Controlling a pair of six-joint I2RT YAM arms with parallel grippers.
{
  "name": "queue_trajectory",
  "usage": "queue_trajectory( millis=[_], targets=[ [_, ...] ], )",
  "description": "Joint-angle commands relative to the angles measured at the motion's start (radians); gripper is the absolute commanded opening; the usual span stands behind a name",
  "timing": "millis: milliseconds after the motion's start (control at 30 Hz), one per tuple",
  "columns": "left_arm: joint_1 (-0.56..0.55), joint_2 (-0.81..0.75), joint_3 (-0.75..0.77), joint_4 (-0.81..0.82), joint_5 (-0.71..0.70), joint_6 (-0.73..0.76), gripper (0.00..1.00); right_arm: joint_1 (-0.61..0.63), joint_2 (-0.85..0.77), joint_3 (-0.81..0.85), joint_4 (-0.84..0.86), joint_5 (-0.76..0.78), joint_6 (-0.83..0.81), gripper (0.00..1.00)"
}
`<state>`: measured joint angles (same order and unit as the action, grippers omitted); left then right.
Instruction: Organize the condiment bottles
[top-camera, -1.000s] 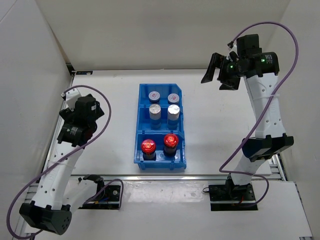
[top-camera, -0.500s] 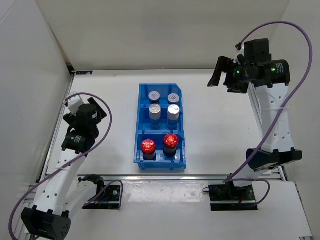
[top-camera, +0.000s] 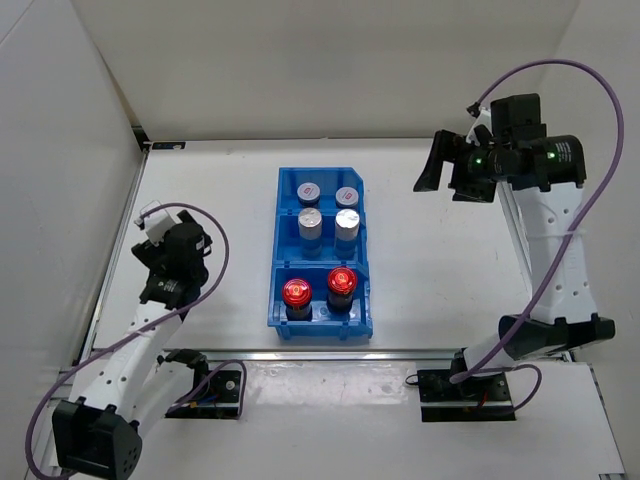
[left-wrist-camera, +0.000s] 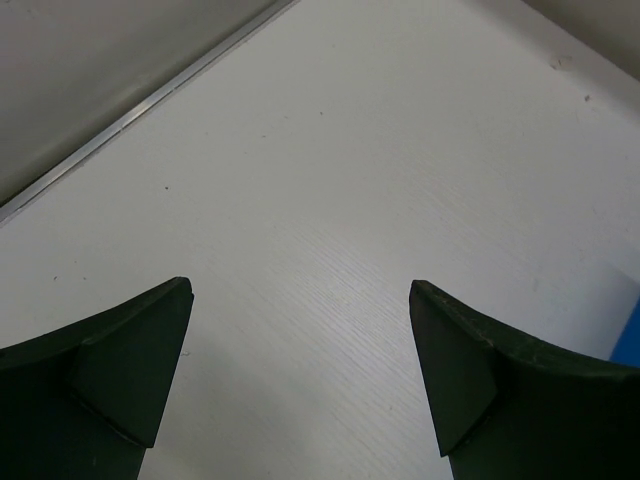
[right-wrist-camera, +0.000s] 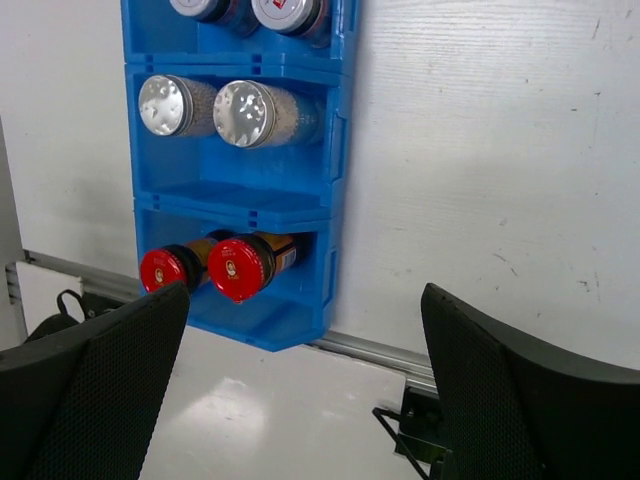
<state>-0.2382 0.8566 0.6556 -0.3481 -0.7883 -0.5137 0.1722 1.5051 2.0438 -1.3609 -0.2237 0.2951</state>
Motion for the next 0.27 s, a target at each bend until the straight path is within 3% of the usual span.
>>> queue_trajectory(
  millis=[0,167,233],
  targets=[
    [-0.007,-0.057,-0.048,0.158,-0.121,0.012,1.00,0.000,-0.066,-0.011,-0.021,0.003,-0.039,1.00],
    [-0.007,-0.057,-0.152,0.416,0.010,0.277,1.00,0.000,-0.109,-0.097,-0.021,0.012,-0.051,1.00],
    [-0.007,-0.030,-0.186,0.461,0.040,0.277,1.00,0.000,-0.134,-0.106,-0.021,0.044,-0.051,1.00]
  ],
)
